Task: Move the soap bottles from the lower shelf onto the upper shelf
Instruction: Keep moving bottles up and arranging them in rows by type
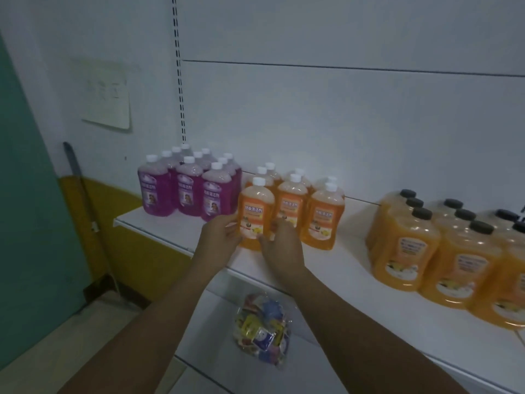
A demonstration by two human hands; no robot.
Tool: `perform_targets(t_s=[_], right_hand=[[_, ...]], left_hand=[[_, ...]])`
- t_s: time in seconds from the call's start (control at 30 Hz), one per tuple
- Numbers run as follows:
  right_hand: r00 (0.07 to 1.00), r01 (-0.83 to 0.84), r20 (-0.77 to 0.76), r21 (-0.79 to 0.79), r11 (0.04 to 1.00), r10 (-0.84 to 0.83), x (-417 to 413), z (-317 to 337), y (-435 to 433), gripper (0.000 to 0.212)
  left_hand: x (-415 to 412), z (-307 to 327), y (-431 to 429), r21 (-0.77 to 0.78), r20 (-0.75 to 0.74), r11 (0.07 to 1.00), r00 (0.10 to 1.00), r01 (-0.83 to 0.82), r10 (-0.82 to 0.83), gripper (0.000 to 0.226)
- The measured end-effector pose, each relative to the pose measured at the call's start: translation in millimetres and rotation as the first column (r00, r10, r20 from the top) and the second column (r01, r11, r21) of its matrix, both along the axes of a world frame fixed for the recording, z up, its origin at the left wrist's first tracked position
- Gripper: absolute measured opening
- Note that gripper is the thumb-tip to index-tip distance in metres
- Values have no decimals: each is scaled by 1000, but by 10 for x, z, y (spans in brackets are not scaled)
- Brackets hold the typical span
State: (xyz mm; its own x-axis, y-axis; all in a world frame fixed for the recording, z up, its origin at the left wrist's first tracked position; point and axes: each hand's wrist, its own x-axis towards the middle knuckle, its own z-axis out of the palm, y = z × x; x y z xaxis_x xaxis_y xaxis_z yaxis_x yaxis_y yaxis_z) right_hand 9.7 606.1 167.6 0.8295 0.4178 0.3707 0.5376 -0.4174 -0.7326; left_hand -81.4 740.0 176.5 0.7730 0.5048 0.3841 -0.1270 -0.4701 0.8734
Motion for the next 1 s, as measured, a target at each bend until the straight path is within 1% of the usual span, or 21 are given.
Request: perform_targets(t_s=[0.13, 0.23, 0.33, 0.4, 0.53, 0.67, 0.73, 0.8, 0.83, 0.87, 0.93, 1.0], right_hand=[[998, 63, 14, -44, 997, -63, 133, -24, 172, 31], [994, 110, 31, -80, 991, -108, 180, -13, 249, 33], [989, 141, 46, -98, 985, -138, 185, 11, 284, 34], [988, 152, 49, -100, 983, -148, 202, 21, 290, 34], [989, 144, 51, -90, 985, -140, 222, 25, 264, 37], [990, 132, 53, -97, 986, -128, 220, 39, 253, 38], [992, 117, 55, -73, 990, -113, 180, 40, 234, 32], [996, 76, 38, -33, 997, -75, 115, 60, 163, 19], [998, 57, 33, -22, 998, -56, 63, 87, 94, 17], [998, 48, 32, -24, 999, -47, -4, 115, 2, 19], [998, 45, 34, -44, 998, -44, -168, 167, -248, 36], [999, 39, -12, -48, 998, -40, -385, 173, -589, 42]], left_hand=[[159, 16, 120, 14, -15, 1000, 1000, 12, -12, 41], [233, -7, 198, 87, -40, 996, 999, -4, 8, 32], [289, -61, 276, 133, -60, 991, 997, -34, 42, 30], [328, -62, 297, 124, -66, 992, 997, -36, 45, 32], [416, -102, 355, 79, -82, 997, 997, 22, -15, 38], [459, -161, 400, 95, -89, 995, 996, 13, -4, 38], [444, -168, 396, 94, -93, 995, 996, 21, -12, 34], [405, -132, 361, 80, -88, 997, 996, 15, -8, 24], [350, -91, 322, 90, -94, 996, 995, -8, 17, 20], [274, -52, 276, 128, -96, 991, 994, -38, 51, 18], [79, 38, 165, 235, -93, 964, 985, -123, 148, 27], [-205, 113, -10, 276, -42, 940, 975, -199, 219, 36]])
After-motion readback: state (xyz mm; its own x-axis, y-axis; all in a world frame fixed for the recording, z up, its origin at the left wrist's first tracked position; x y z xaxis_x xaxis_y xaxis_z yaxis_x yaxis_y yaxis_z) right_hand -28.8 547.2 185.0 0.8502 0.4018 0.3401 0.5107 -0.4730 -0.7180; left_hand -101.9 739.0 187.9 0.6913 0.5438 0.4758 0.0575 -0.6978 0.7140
